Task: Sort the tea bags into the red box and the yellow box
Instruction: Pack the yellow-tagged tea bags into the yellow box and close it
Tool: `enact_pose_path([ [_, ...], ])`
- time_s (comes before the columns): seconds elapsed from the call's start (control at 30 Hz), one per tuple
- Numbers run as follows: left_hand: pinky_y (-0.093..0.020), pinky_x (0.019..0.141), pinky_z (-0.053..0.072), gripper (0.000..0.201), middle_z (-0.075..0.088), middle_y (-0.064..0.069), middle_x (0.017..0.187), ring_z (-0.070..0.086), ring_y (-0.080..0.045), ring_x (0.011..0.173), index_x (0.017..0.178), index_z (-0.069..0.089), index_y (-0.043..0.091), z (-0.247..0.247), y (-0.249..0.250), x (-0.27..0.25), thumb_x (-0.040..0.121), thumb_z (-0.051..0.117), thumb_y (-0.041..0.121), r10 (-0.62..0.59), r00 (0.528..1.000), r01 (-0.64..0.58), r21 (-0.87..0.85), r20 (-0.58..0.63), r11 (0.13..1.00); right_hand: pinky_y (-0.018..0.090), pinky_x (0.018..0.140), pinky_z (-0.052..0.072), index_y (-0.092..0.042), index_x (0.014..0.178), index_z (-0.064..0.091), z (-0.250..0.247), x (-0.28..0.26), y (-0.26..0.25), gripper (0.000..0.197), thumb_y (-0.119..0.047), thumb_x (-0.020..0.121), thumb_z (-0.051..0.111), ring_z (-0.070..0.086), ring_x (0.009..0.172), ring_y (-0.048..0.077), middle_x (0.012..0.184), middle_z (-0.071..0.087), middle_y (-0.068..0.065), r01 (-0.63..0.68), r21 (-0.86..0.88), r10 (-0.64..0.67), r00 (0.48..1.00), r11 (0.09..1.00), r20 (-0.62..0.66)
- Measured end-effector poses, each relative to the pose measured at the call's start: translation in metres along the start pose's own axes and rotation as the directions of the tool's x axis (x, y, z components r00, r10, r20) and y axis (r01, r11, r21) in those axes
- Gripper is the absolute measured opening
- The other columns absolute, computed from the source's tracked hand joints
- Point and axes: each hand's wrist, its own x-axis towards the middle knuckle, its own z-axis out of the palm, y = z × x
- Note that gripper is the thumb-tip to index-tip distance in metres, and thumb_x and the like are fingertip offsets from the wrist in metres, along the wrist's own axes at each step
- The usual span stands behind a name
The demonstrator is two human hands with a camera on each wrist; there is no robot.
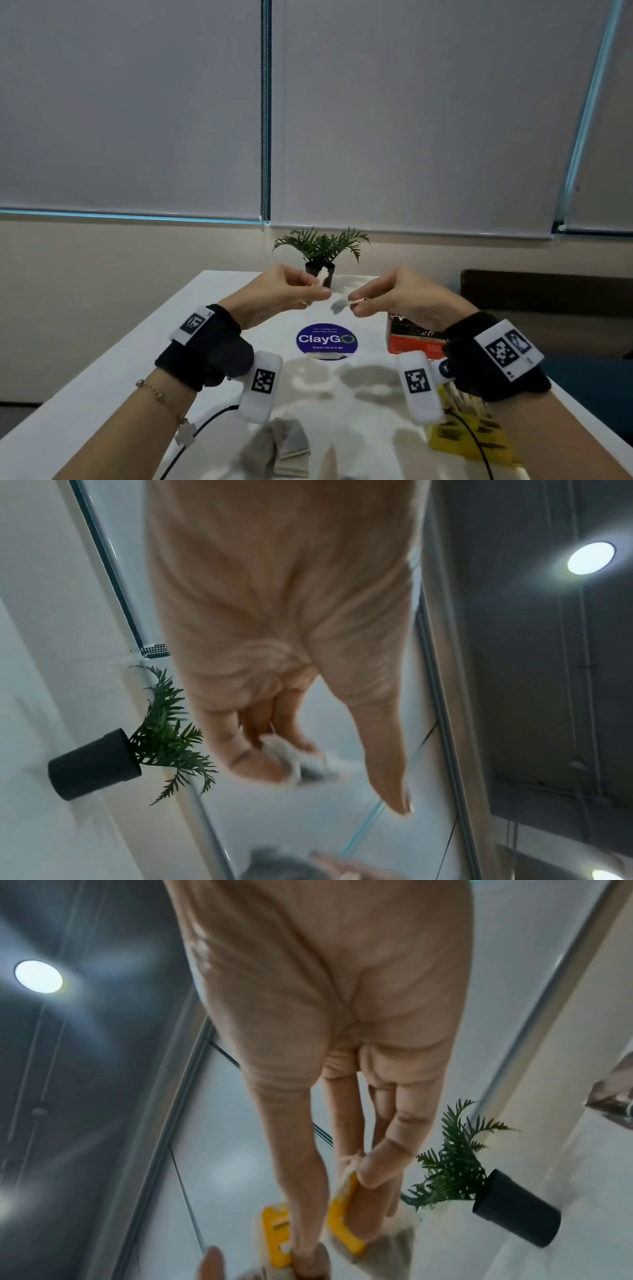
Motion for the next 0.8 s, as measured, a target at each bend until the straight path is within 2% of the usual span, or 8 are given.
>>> enact_pose_path([
  [0.1,-0.021,0.064,0.044,0.026,0.049,-0.006,0.066,0.046,-0.014,0.062,0.069,0.055,0.01,0.0,-0.002,0.003,0.081,0.076,0.019,0.017,0.989,-0.011,0.044,-0.146,0.999,0.012,0.074,0.049,-0.01,0.088,0.078,0.001,-0.001,-0.002,0.02,0.002,0.072,0.081,0.07,0.081,0.007,0.083,0.077,0.004,0.051,0.024,-0.051,0.999,0.998,0.005],
  [0.2,-0.019,0.061,0.048,0.022,0.054,-0.012,0.075,0.049,-0.017,0.068,0.07,0.057,0.007,-0.001,0.0,0.003,0.09,0.063,0.012,0.007,0.977,-0.012,-0.024,-0.211,1.0,0.015,0.069,0.051,-0.006,0.086,0.078,0.001,-0.004,-0.006,0.01,-0.002,0.077,0.078,0.069,0.077,0.008,0.081,0.077,0.006,0.149,0.031,-0.147,0.987,0.988,-0.07],
  [0.27,-0.02,0.066,0.052,0.015,0.061,-0.019,0.088,0.056,-0.018,0.078,0.077,0.064,0.007,-0.002,0.002,0.0,0.091,0.063,0.013,0.008,0.984,-0.013,-0.03,-0.178,0.999,0.021,0.067,0.053,-0.006,0.086,0.076,0.001,-0.005,-0.008,0.006,-0.004,0.081,0.075,0.07,0.076,0.012,0.082,0.076,0.008,0.161,0.055,-0.157,0.985,0.985,-0.071],
  [0.33,-0.024,0.074,0.056,0.009,0.065,-0.025,0.096,0.061,-0.022,0.088,0.08,0.066,0.009,-0.001,0.002,-0.001,0.087,0.069,0.012,0.032,0.994,-0.033,-0.004,-0.104,0.999,0.026,0.068,0.053,-0.012,0.086,0.076,0.002,-0.005,-0.01,0.005,-0.008,0.083,0.075,0.067,0.076,0.011,0.081,0.074,0.001,0.153,0.027,-0.151,0.987,0.988,-0.056],
  [0.4,-0.029,0.08,0.058,0.007,0.07,-0.019,0.094,0.065,-0.021,0.09,0.08,0.067,0.008,0.002,0.003,-0.002,0.084,0.072,0.01,0.054,0.995,-0.051,0.035,-0.087,0.998,0.025,0.067,0.051,-0.021,0.084,0.076,0.004,-0.006,-0.011,0.009,-0.012,0.084,0.074,0.063,0.075,0.007,0.078,0.072,-0.008,0.182,-0.029,-0.183,0.983,0.983,-0.01],
  [0.47,-0.027,0.077,0.057,0.013,0.073,-0.004,0.09,0.067,-0.015,0.085,0.09,0.071,0.004,0.006,0.004,-0.001,0.081,0.074,0.012,0.067,0.991,-0.055,0.104,-0.115,0.993,0.018,0.062,0.047,-0.022,0.087,0.074,0.006,-0.007,-0.013,0.011,-0.012,0.088,0.07,0.062,0.071,0.005,0.074,0.071,-0.009,0.233,-0.089,-0.231,0.972,0.968,0.031],
  [0.57,-0.019,0.064,0.051,0.02,0.072,-0.001,0.082,0.064,-0.008,0.073,0.096,0.072,0.002,0.01,0.009,-0.001,0.082,0.074,0.016,0.098,0.982,-0.064,0.207,-0.161,0.976,0.01,0.054,0.041,-0.013,0.091,0.073,0.009,-0.007,-0.015,0.007,-0.008,0.088,0.069,0.06,0.061,0.005,0.071,0.069,-0.001,0.296,-0.13,-0.298,0.955,0.946,0.003],
  [0.8,-0.019,0.051,0.05,0.007,0.071,-0.005,0.065,0.064,-0.009,0.055,0.086,0.07,0.011,0.019,0.023,-0.008,0.082,0.074,0.015,0.205,0.962,-0.139,0.326,-0.178,0.935,0.018,0.052,0.046,-0.011,0.085,0.071,0.01,-0.005,-0.016,0.004,-0.011,0.084,0.075,0.066,0.063,0.01,0.072,0.073,0.003,0.346,-0.066,-0.351,0.931,0.936,-0.103],
])
